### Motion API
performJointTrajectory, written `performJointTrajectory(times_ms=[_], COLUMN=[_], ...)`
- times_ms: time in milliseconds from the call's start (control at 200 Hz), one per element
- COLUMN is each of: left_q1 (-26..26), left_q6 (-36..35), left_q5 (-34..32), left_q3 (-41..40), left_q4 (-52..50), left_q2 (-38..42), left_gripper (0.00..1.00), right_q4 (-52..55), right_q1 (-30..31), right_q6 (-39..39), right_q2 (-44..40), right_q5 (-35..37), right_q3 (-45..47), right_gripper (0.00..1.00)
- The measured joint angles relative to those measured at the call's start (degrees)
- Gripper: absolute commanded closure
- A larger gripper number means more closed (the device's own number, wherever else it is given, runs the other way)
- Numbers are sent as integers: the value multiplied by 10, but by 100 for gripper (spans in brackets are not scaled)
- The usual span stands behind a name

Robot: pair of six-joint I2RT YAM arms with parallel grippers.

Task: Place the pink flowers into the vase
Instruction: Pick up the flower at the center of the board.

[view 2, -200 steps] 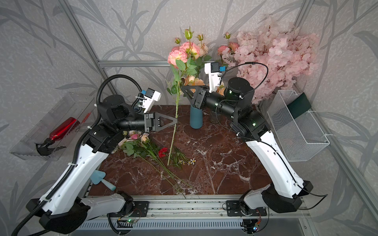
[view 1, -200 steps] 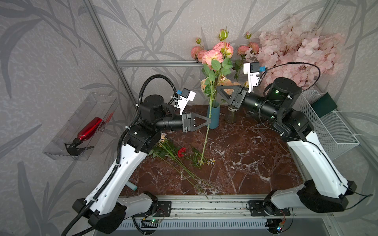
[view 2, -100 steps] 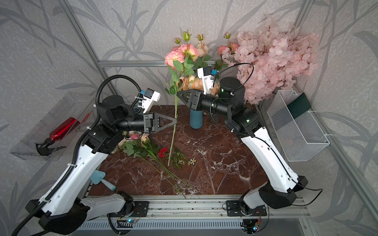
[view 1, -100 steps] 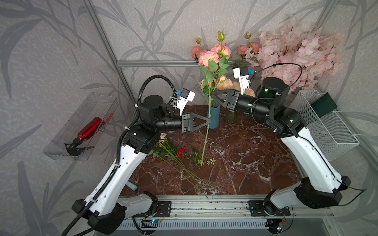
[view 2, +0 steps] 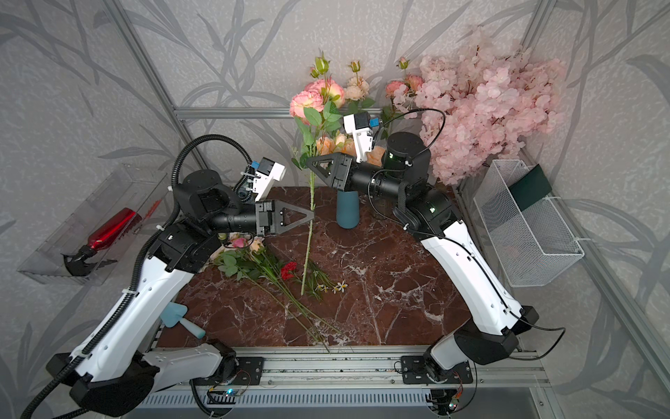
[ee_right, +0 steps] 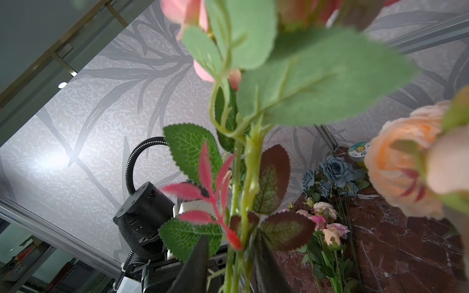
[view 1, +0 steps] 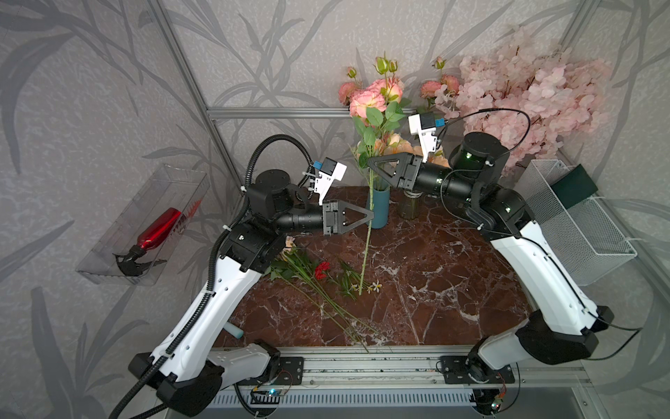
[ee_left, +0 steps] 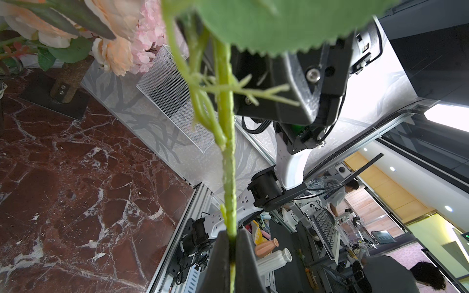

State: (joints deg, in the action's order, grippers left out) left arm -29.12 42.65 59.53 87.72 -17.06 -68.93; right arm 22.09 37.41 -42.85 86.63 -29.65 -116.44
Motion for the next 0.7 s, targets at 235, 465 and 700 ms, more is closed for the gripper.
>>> performJointTrajectory(times_ms=[235,465,700], left_q1=[0,0,0], left_q6=[6,11,12], left_q5=[5,6,6], left_q3=[-6,-6,-9], left_q4=[14,12,12], left_q2=[1,2,6], left_gripper=[100,100,100], right_q4=[0,0,-9], right_q1=[0,0,0], right_q6=[-3,-8,-9], right_q2=[13,31,32], right_q5=[-6,-16,-22], right_q3=[-14,-18,-18], right_gripper=[87,76,97])
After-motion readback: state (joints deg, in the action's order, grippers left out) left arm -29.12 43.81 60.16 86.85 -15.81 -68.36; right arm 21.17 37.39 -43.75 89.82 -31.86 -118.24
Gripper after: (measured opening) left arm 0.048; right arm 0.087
